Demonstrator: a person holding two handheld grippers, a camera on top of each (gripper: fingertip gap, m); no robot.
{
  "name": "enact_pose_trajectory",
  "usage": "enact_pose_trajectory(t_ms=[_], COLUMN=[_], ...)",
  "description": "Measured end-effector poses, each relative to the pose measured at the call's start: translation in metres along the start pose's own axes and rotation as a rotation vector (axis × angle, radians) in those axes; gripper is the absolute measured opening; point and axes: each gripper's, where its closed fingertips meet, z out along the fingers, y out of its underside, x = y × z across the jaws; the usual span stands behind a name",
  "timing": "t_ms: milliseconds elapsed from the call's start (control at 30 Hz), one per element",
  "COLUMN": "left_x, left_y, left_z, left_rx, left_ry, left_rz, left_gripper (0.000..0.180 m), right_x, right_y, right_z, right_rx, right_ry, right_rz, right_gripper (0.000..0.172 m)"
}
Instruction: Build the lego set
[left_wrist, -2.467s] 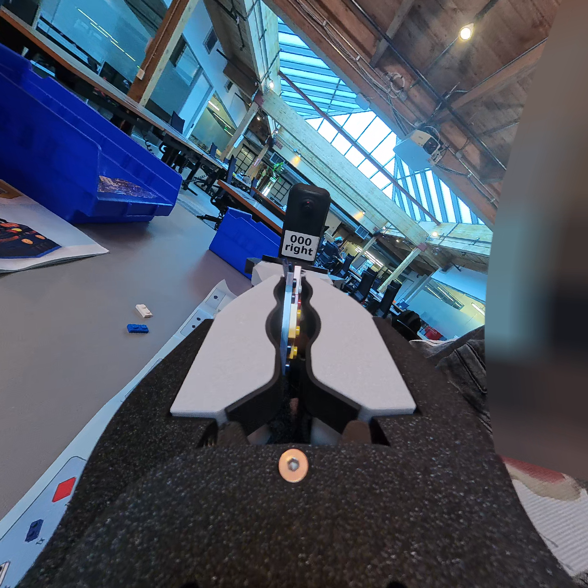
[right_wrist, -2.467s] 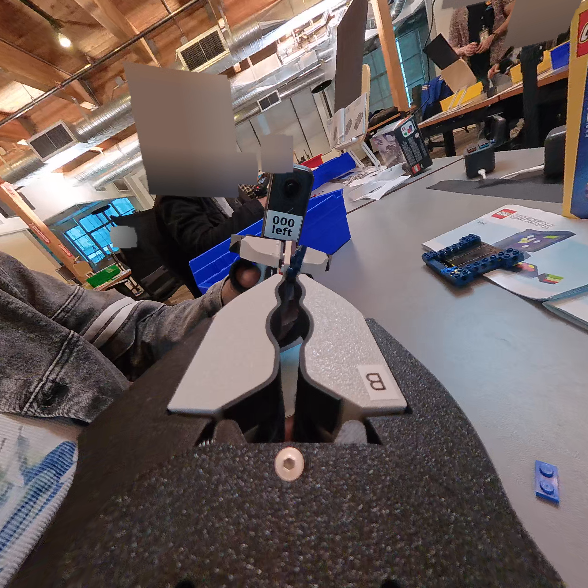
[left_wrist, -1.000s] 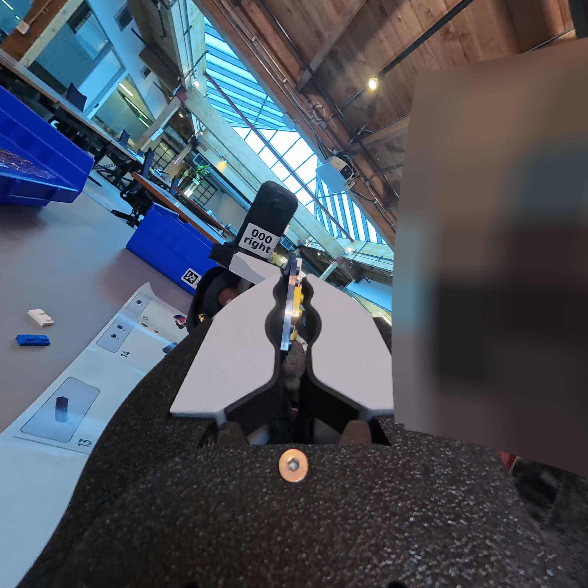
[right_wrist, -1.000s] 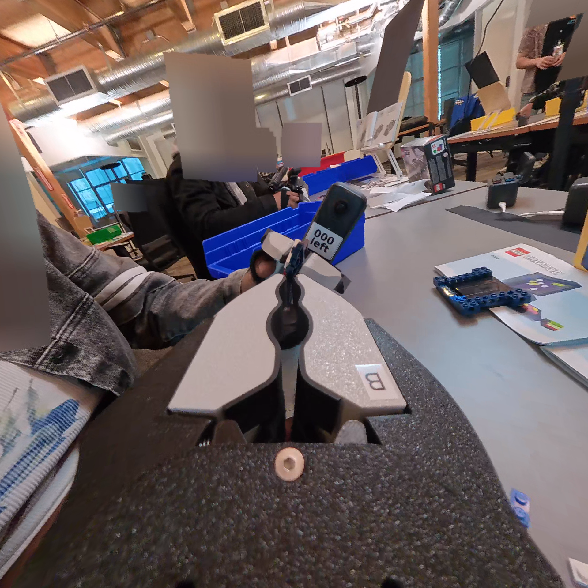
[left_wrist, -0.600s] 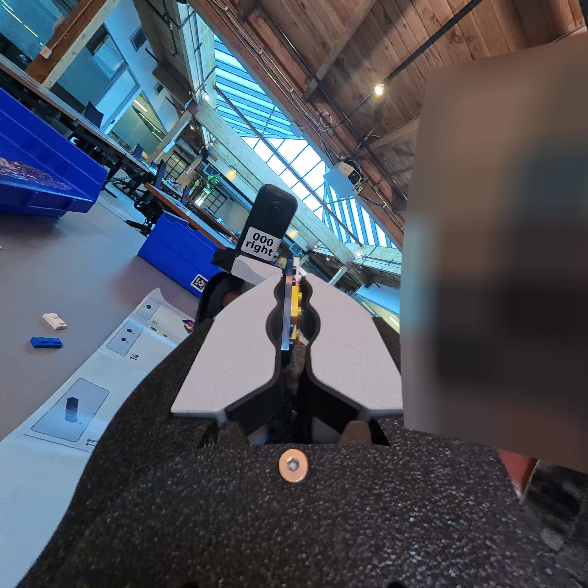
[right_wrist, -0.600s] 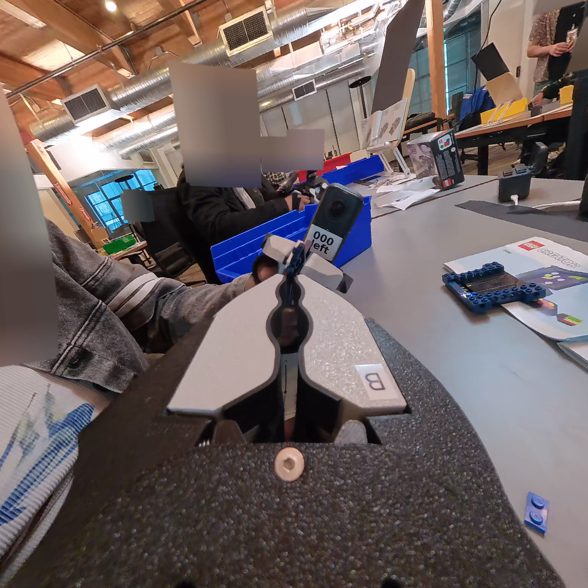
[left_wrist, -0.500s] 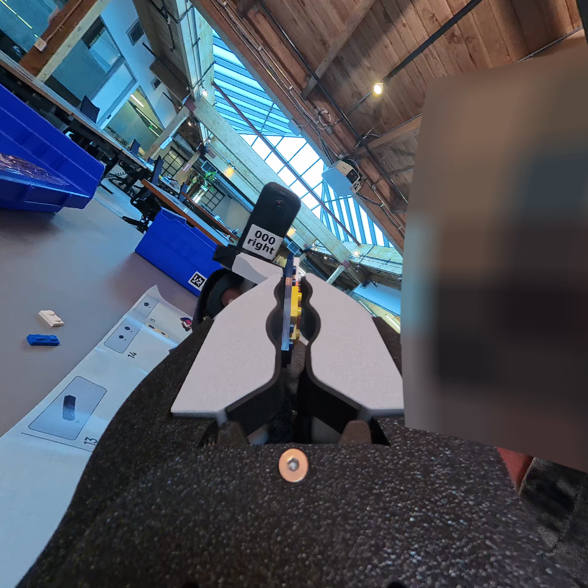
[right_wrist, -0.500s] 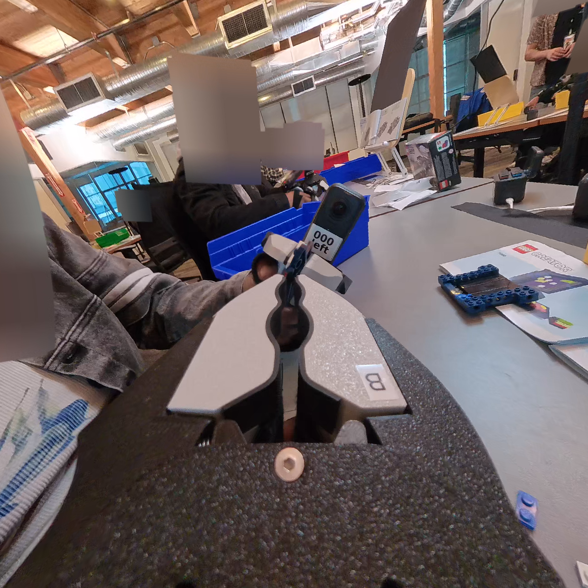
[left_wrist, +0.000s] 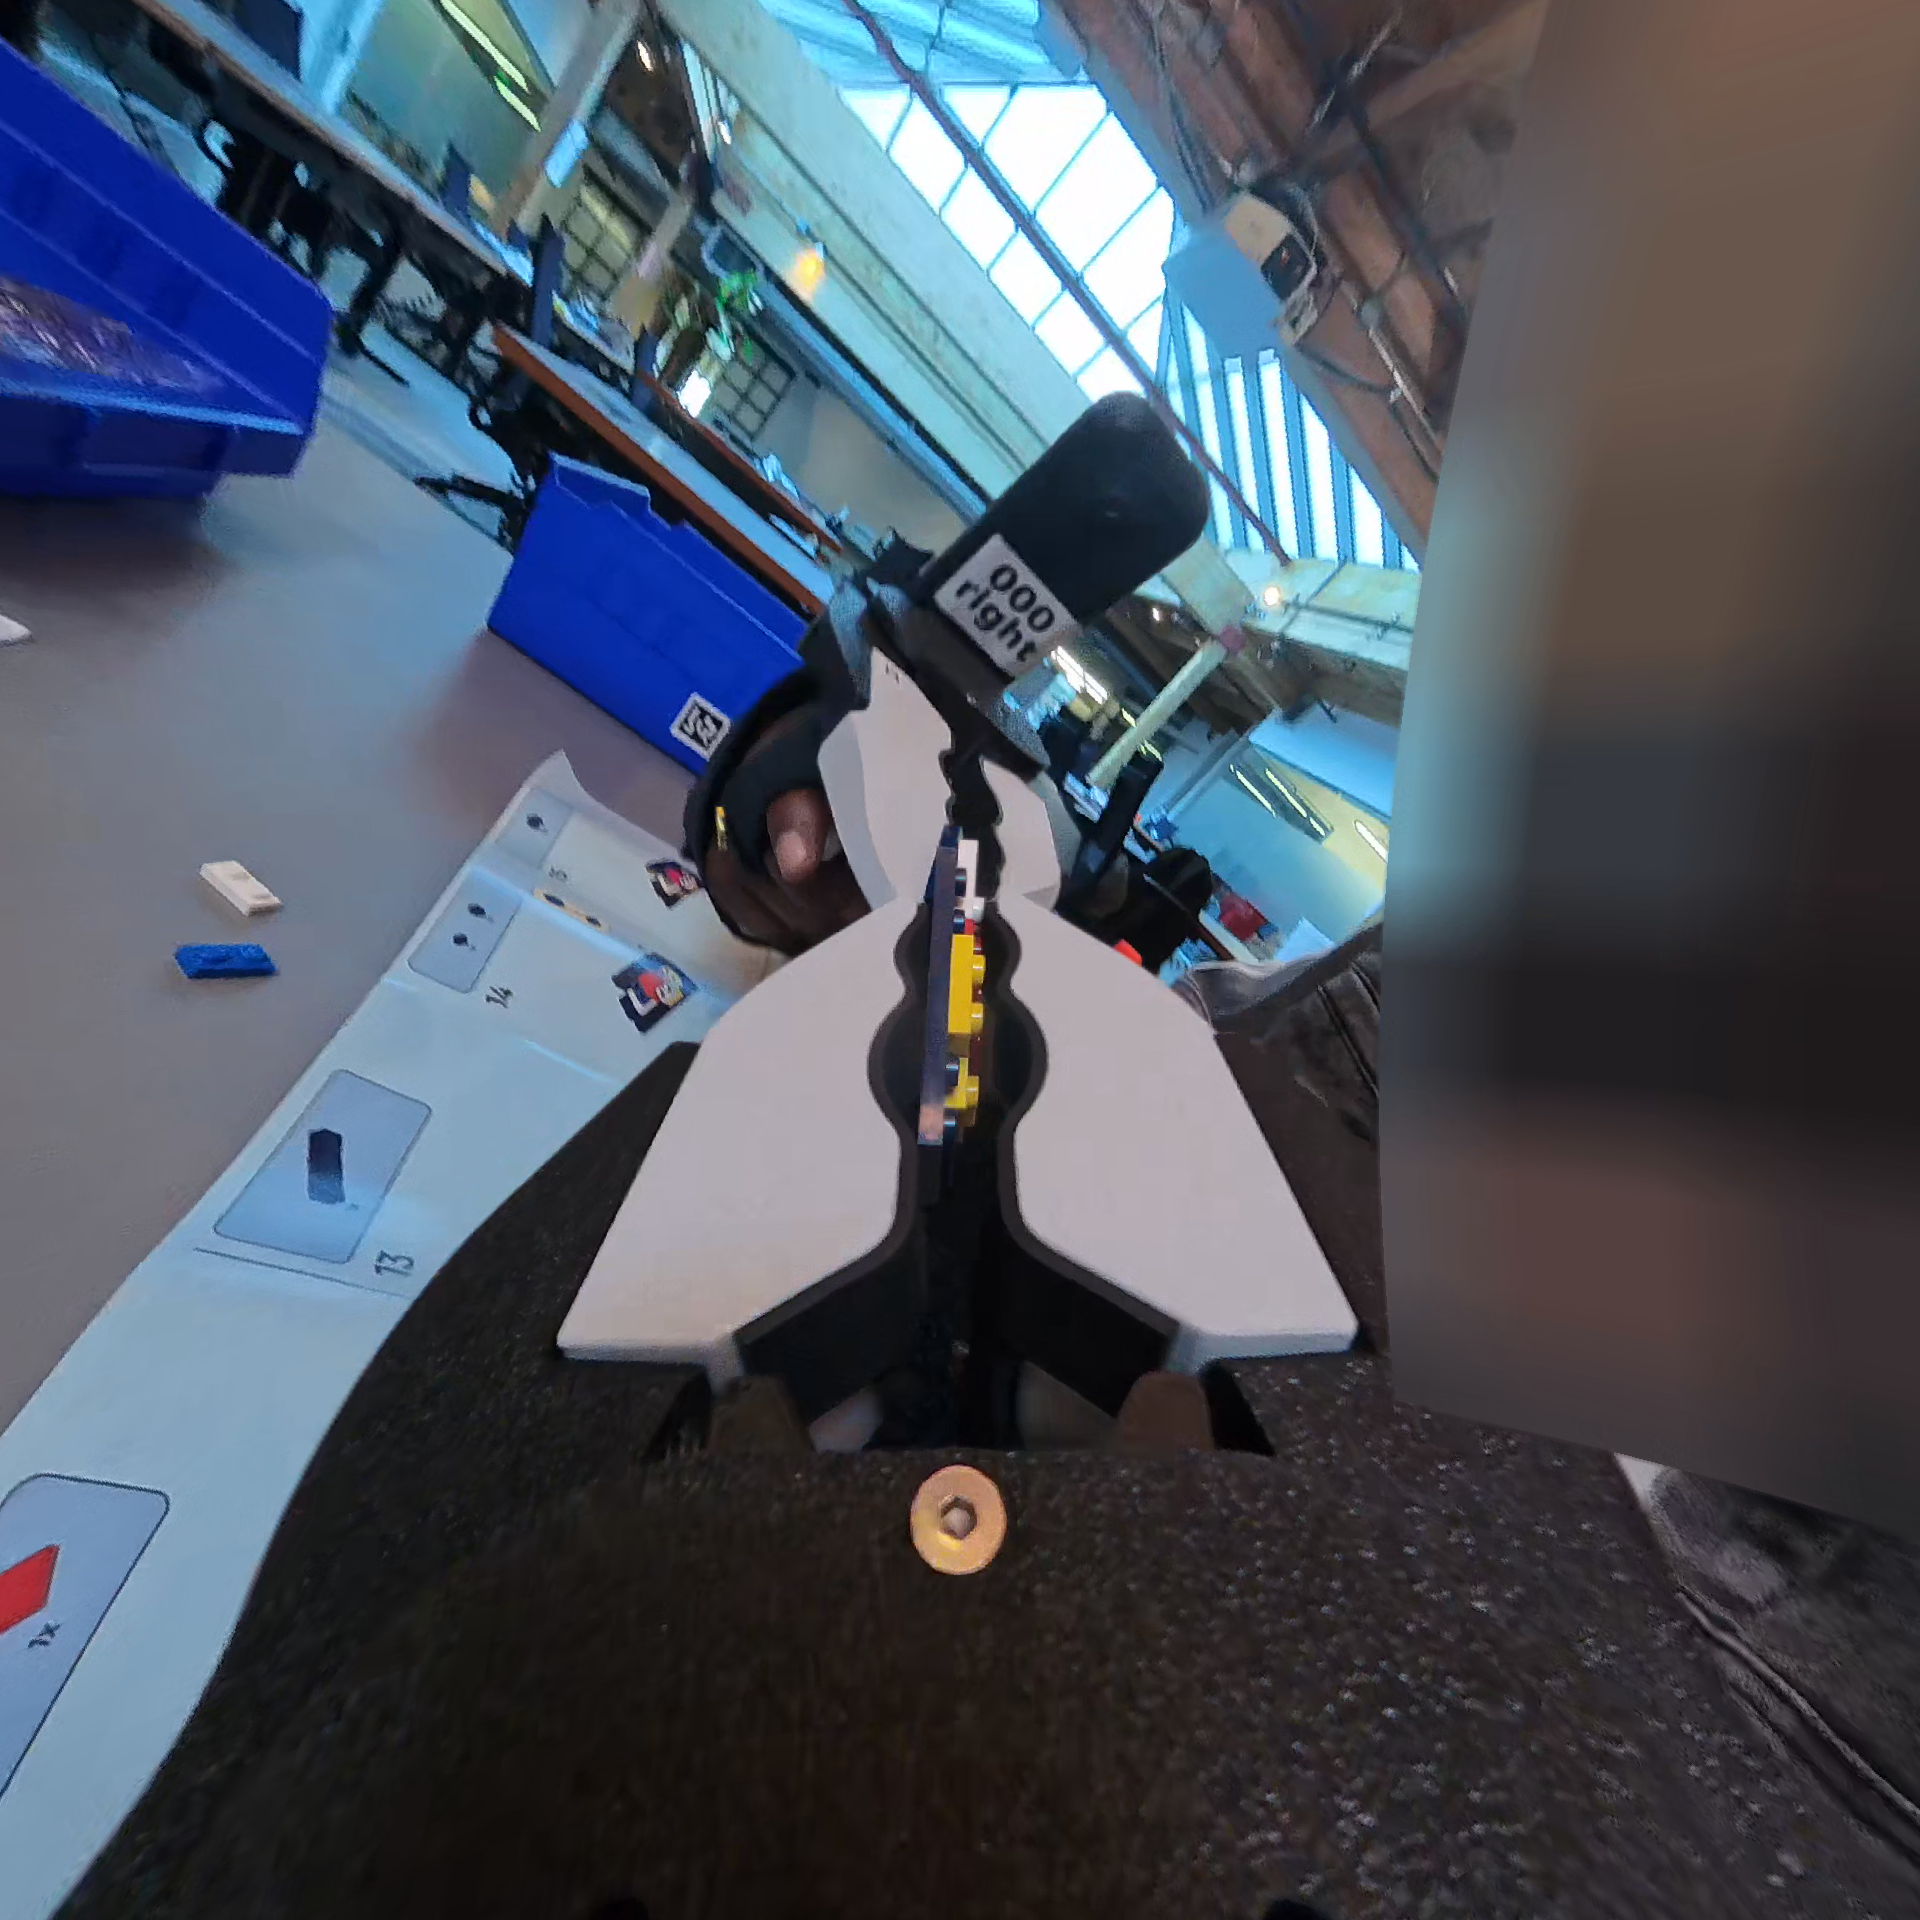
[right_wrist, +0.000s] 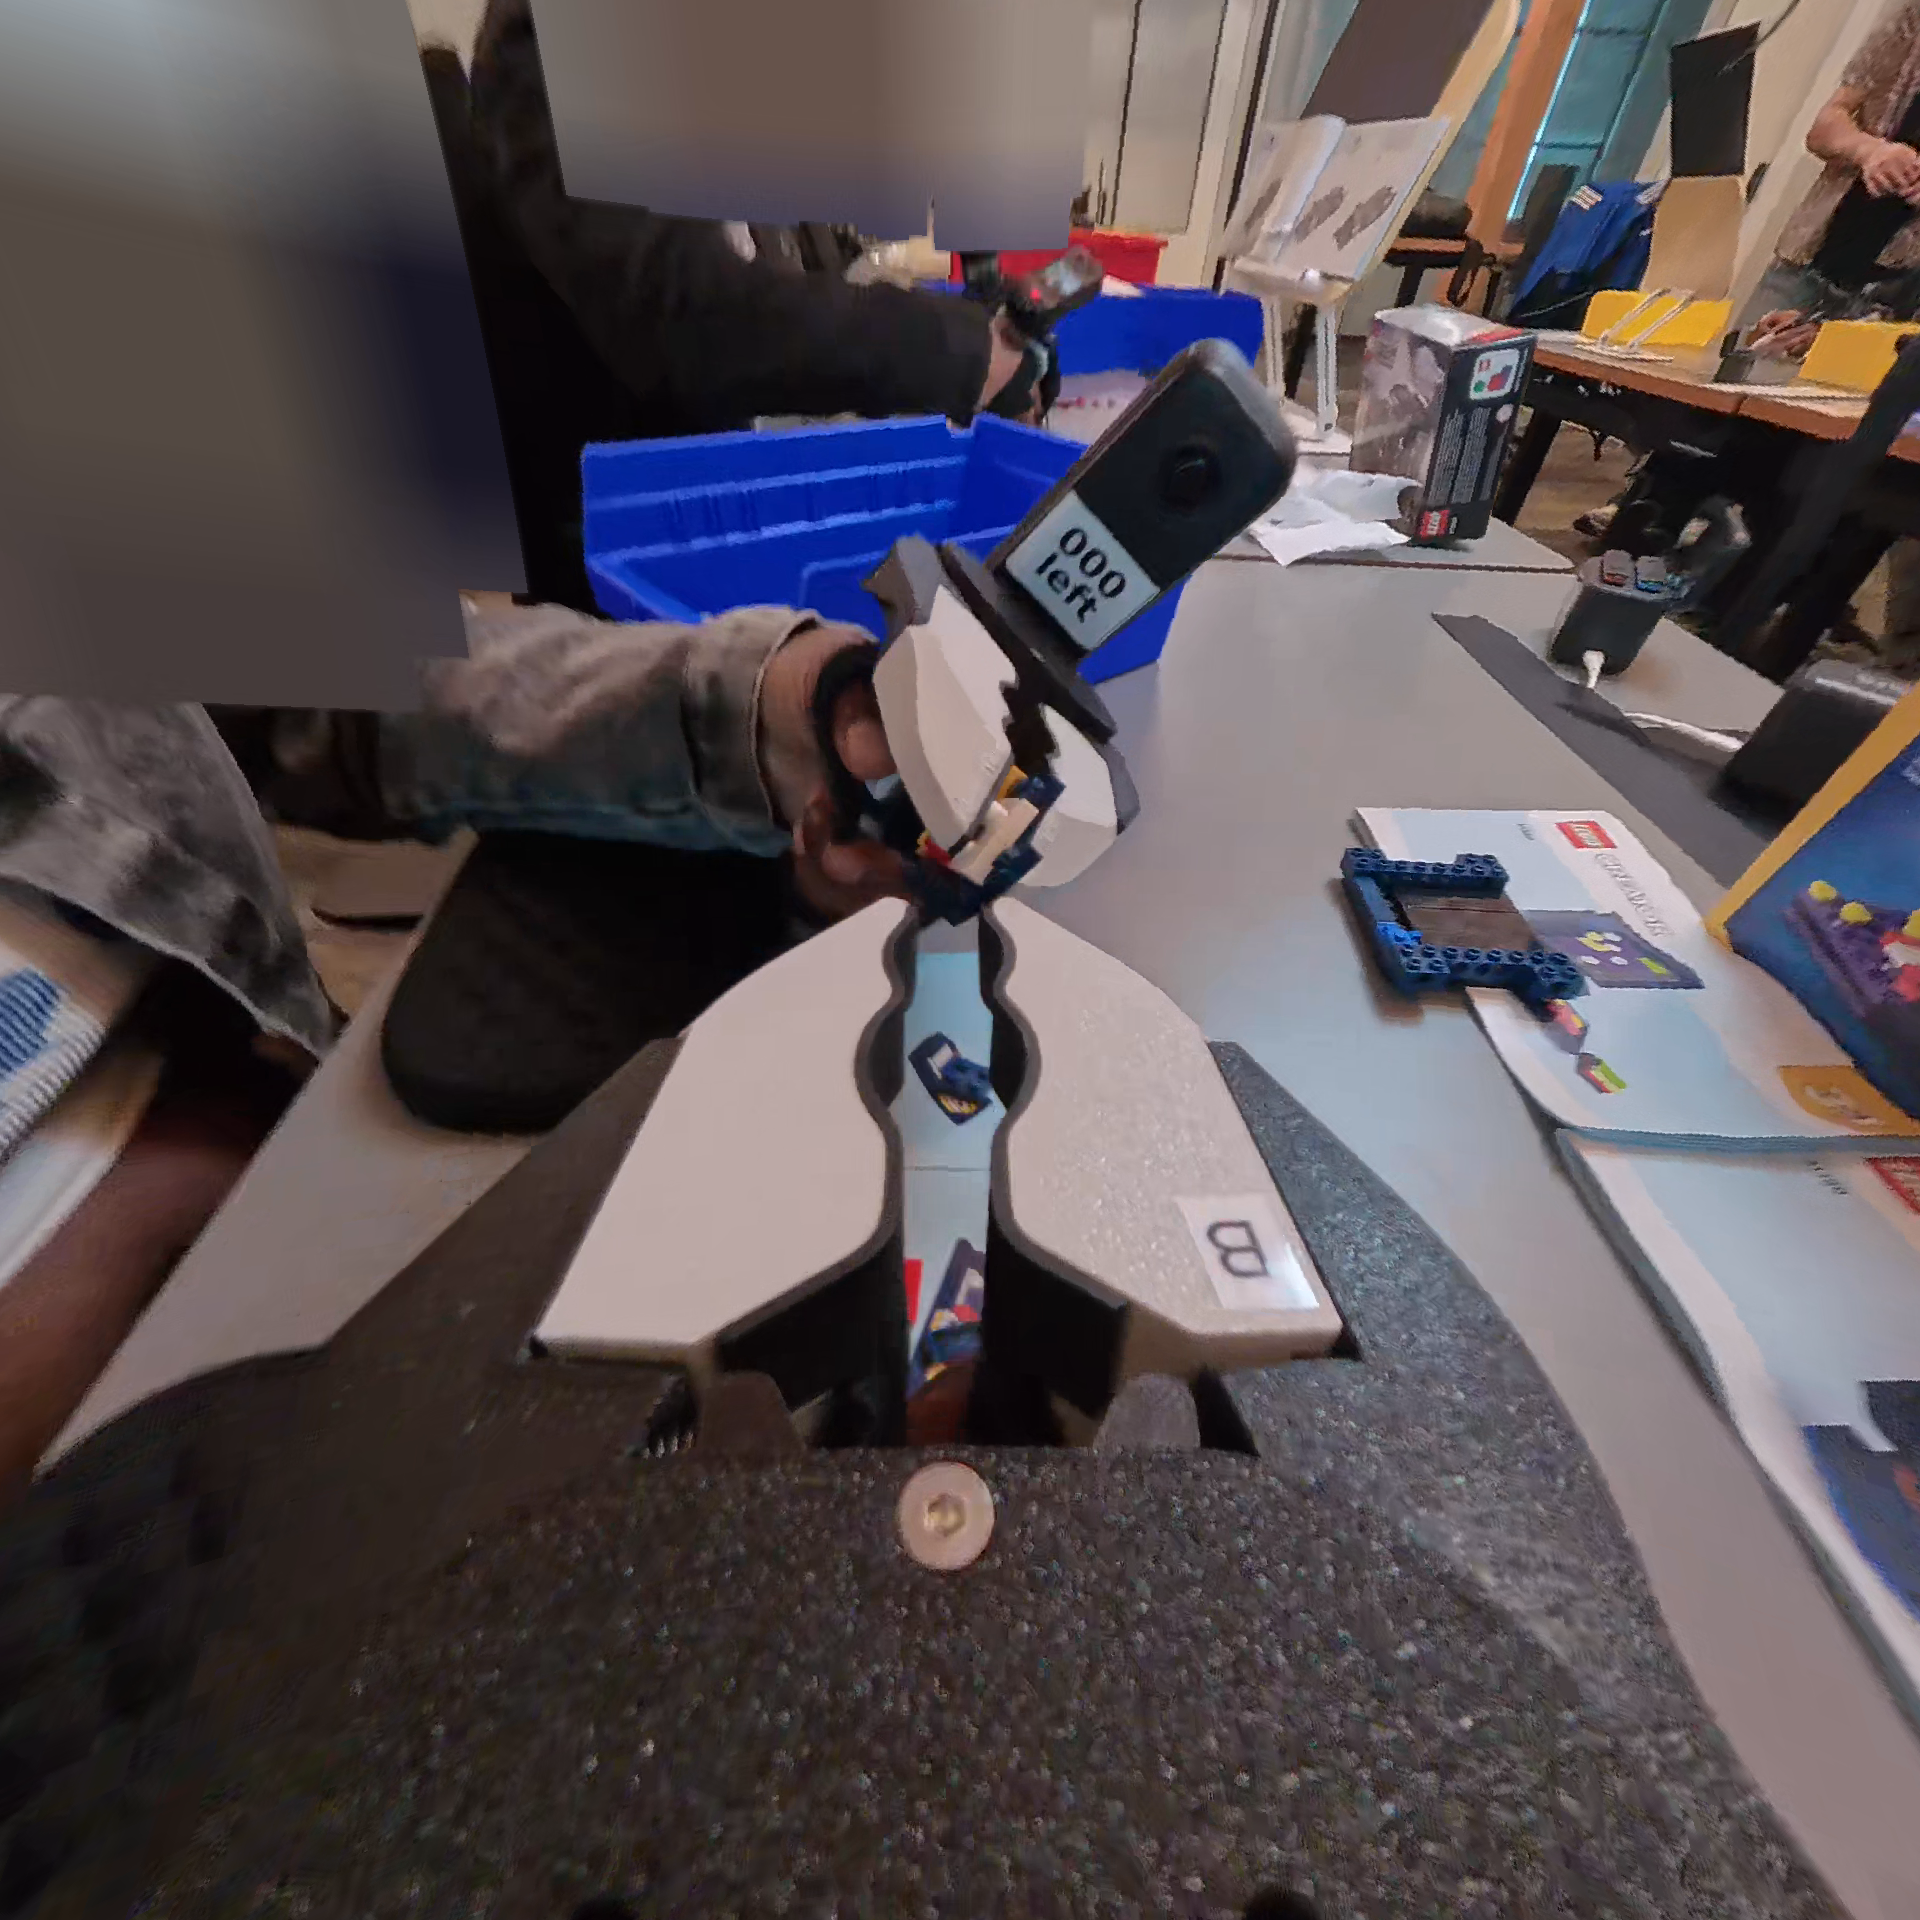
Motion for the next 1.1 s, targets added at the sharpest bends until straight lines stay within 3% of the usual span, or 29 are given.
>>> enact_pose_trajectory(t_ms=[233,567,833,1100], left_x=[0.004,0.012,0.012,0.018], left_y=[0.01,0.007,0.017,0.018], left_z=[0.001,0.002,0.0,0.0], left_rx=[-0.08,-0.055,-0.121,-0.145], left_ry=[0.026,0.08,0.09,0.126], left_rz=[-0.029,-0.041,-0.088,-0.068], left_gripper=[0.008,0.008,0.008,0.008], right_x=[-0.009,-0.014,-0.02,-0.034], right_y=[0.005,-0.006,0.002,-0.001], right_z=[-0.001,-0.002,0.001,-0.001], right_rx=[-0.053,0.138,0.04,0.058], right_ry=[-0.007,-0.14,-0.098,-0.235], right_rz=[-0.156,0.046,-0.136,-0.032], right_gripper=[0.009,0.005,0.004,0.018])
